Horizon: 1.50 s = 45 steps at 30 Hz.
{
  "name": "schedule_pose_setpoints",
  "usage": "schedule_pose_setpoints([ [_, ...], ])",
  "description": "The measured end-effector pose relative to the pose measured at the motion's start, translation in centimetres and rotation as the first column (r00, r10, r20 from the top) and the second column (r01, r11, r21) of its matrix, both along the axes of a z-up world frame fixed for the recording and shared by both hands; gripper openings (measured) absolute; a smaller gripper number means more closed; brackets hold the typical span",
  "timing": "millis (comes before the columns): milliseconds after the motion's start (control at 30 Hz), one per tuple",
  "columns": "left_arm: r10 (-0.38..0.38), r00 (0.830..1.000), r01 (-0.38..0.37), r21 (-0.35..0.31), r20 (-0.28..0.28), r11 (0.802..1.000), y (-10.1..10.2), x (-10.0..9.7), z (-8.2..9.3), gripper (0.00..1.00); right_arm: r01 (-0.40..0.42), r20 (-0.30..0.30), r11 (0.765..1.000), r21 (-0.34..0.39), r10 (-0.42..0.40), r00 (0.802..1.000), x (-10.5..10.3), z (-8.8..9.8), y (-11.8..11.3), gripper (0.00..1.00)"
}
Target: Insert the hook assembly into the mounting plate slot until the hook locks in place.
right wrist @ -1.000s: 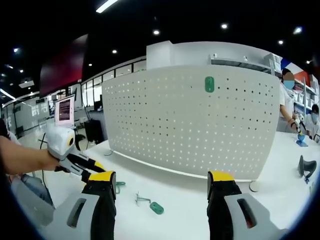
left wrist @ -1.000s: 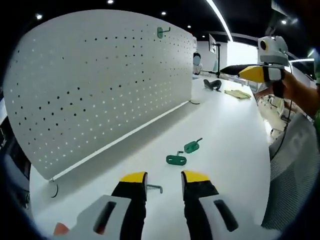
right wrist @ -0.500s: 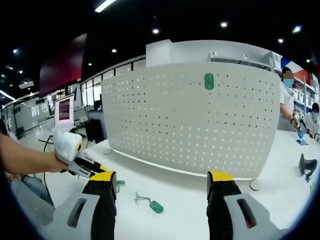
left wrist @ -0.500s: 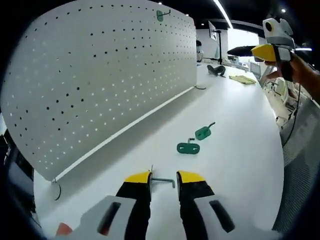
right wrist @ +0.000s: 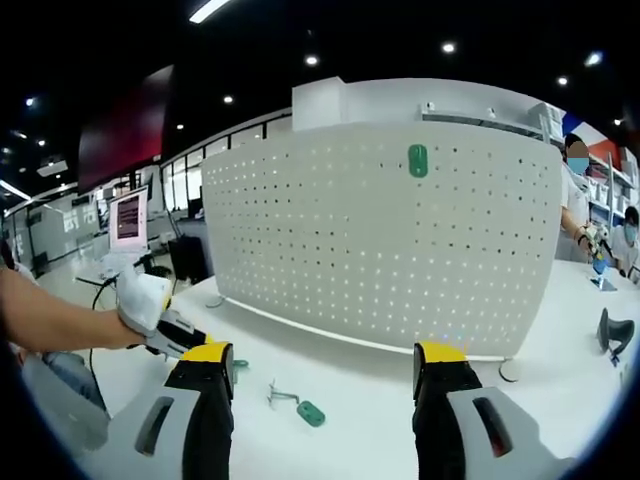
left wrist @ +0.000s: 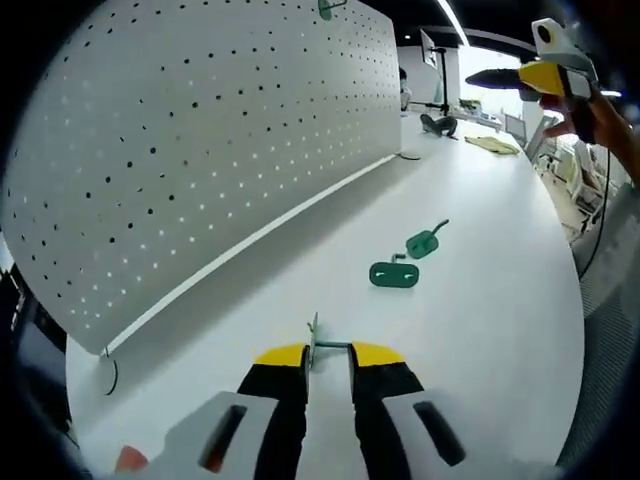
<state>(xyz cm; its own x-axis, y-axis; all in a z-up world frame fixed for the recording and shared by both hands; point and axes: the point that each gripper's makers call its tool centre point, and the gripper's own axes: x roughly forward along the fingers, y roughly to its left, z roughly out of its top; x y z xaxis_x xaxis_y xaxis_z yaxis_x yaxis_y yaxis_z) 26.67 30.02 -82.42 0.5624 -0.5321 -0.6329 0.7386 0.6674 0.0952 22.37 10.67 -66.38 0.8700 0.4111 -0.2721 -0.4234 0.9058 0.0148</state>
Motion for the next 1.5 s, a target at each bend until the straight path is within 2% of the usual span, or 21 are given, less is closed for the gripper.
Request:
schedule_pose_setpoints([
  [467, 0.016, 1.0, -0.016, -0.009, -0.011, 1.0, 0.2, 0.4, -1.0, 0.12, 0.002, -0.009, 1.0, -0.015, -0.002, 1.0, 0.1, -0.2, -0.2, 0.74],
  [1000, 0.011, 1.0, -0.011, -0.004, 0.02, 1.0, 0.4, 0.9, -0.9, 0.04, -0.013, -0.013, 1.0, -0.027, 0.013, 1.0, 0.2, -0.4, 0.3, 0.73],
  [1333, 0.013, 0.999, -0.014, 0.012, 0.044, 1.0, 0.6, 1.3, -0.8, 0.02, -0.023, -0.022, 0.999, -0.026, 0.022, 1.0, 0.0, -0.5, 0.4, 0.72],
  [1500, 0.011, 0.999, -0.011, -0.004, 0.037, 1.0, 0.6, 1.3, -0.9, 0.02, -0.033, -0.025, 0.999, -0.028, 0.033, 0.999, -0.1, -0.5, 0.5, 0.72],
])
